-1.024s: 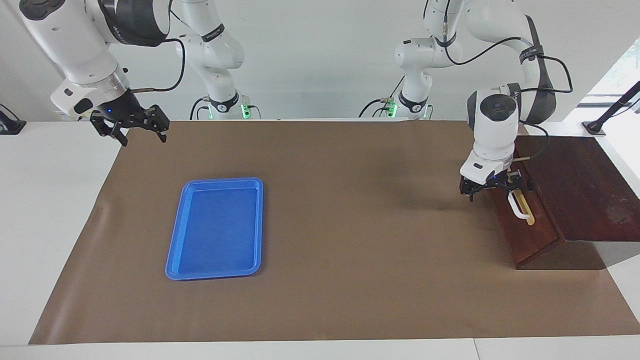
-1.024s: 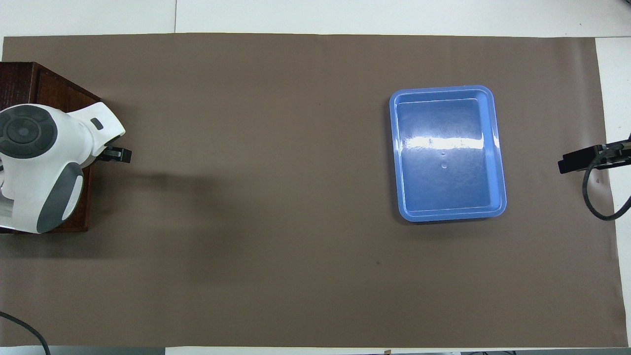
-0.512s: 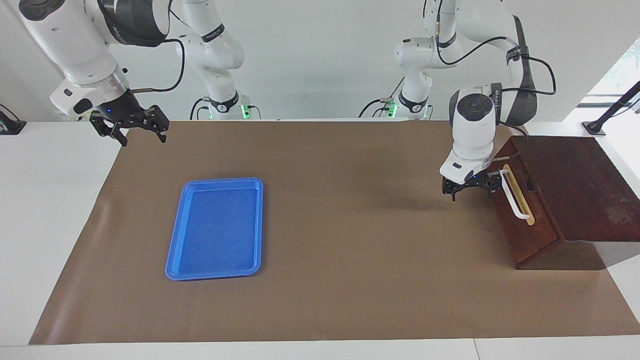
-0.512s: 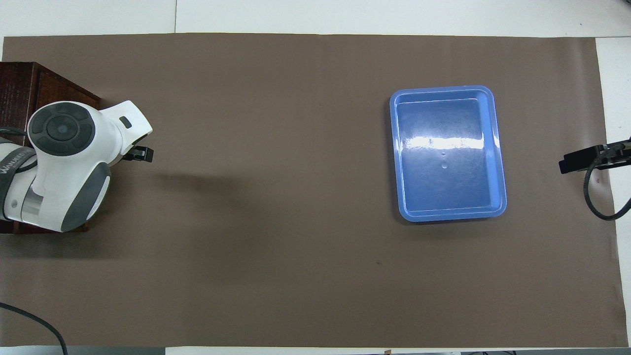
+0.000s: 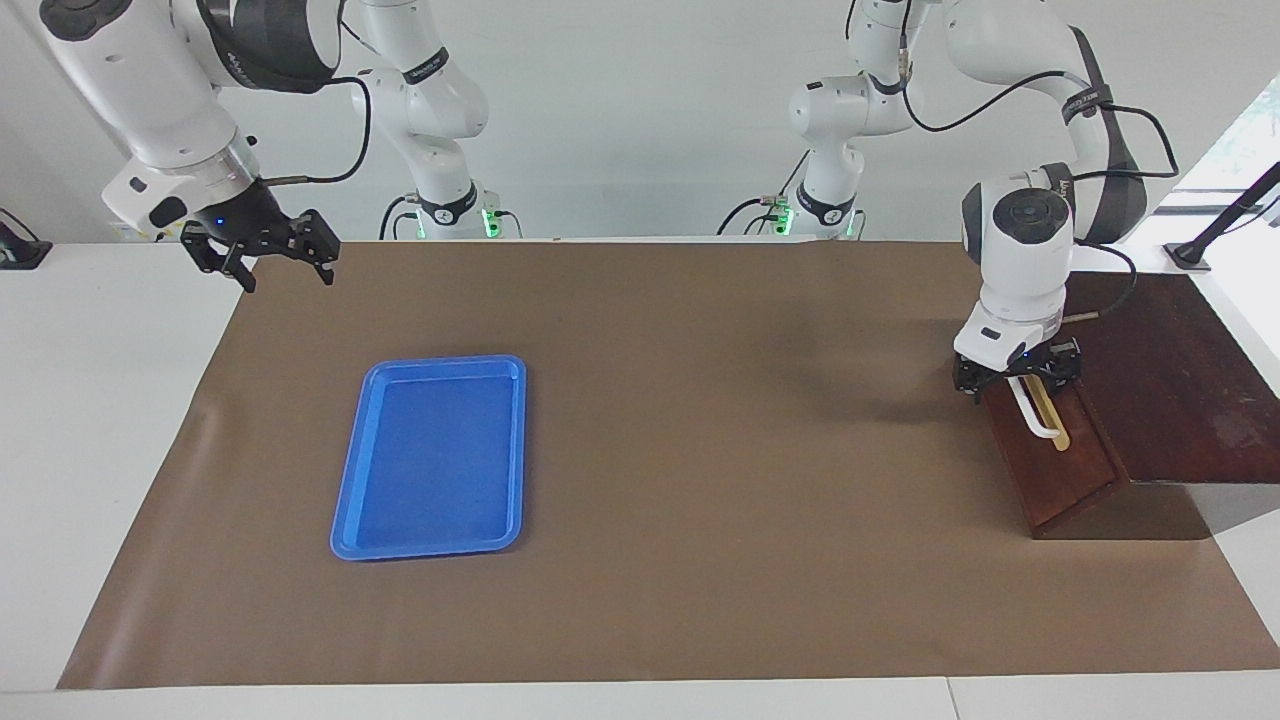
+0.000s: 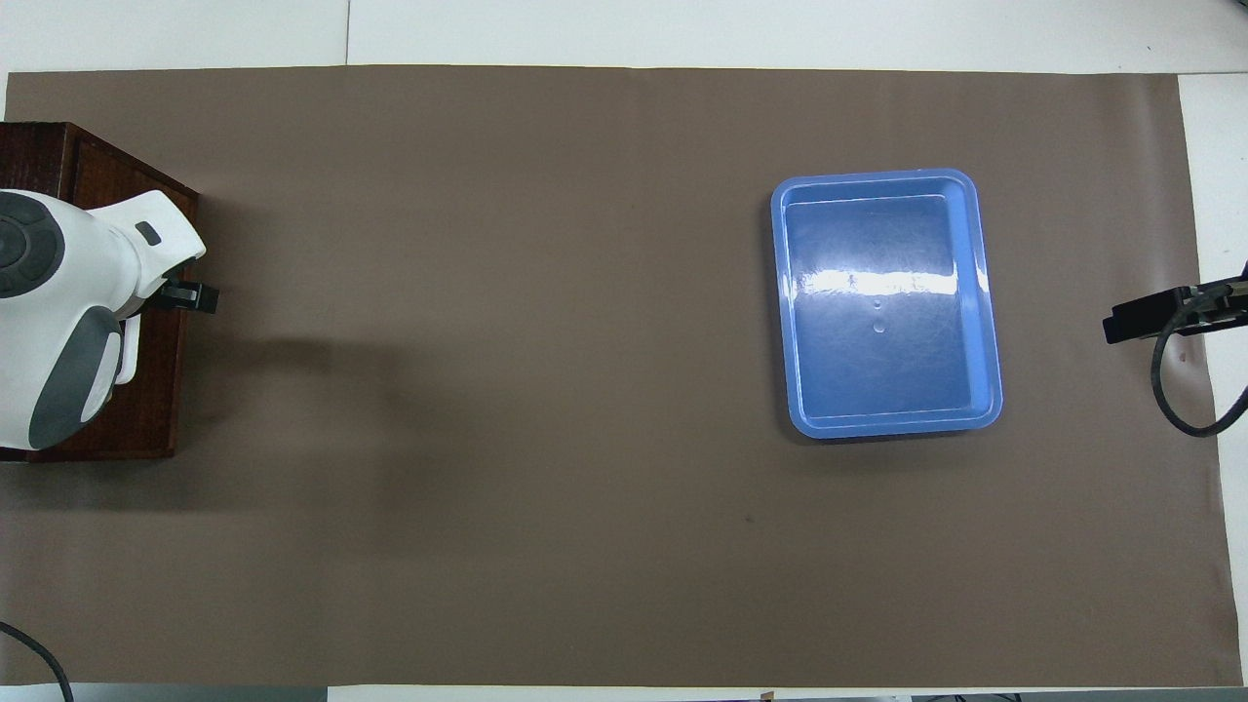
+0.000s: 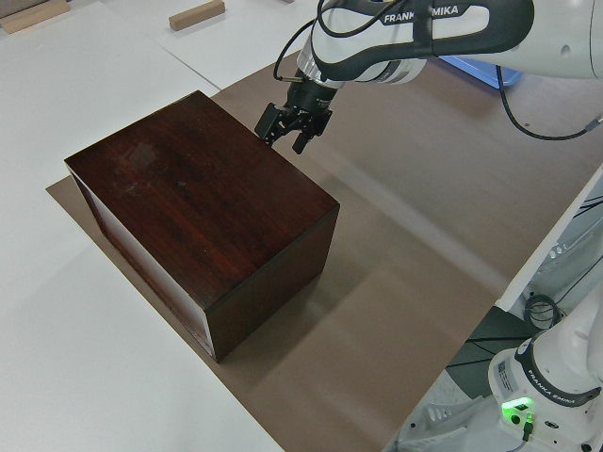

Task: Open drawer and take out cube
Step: 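Pull the drawer open toward the tray with the left gripper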

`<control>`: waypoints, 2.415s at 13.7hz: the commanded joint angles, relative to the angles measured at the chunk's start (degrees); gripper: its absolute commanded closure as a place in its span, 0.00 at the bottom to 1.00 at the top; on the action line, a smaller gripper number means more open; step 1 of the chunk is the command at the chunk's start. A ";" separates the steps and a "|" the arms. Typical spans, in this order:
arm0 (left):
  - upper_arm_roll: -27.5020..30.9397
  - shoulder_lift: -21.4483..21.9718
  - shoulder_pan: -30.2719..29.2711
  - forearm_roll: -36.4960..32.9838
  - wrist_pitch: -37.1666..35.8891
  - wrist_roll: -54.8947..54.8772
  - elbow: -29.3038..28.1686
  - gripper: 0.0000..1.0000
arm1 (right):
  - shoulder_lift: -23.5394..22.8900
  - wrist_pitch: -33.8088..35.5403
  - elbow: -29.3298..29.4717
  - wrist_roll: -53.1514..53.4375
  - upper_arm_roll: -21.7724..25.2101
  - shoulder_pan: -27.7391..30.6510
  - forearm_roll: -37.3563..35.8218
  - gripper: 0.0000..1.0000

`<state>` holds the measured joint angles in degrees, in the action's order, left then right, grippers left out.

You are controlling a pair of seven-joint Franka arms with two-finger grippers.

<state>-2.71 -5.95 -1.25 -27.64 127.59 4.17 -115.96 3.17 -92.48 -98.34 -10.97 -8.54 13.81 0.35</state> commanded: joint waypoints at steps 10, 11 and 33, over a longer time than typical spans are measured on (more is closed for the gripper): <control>-0.19 -2.75 7.30 8.98 4.87 9.01 -1.91 0.00 | 1.04 0.10 -0.97 -1.16 -0.34 0.34 -1.15 0.00; -0.19 -2.84 8.97 9.53 3.90 10.06 -1.55 0.00 | 1.04 0.02 -0.97 -1.16 -0.34 0.34 -1.15 0.00; 1.21 -3.46 10.93 24.10 -28.42 20.34 22.77 0.00 | 1.04 0.01 -0.97 -1.25 -0.34 0.34 -1.15 0.00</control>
<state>-2.84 -8.90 11.47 -7.17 105.59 22.69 -99.56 3.19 -92.44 -98.34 -10.97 -8.54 13.81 0.35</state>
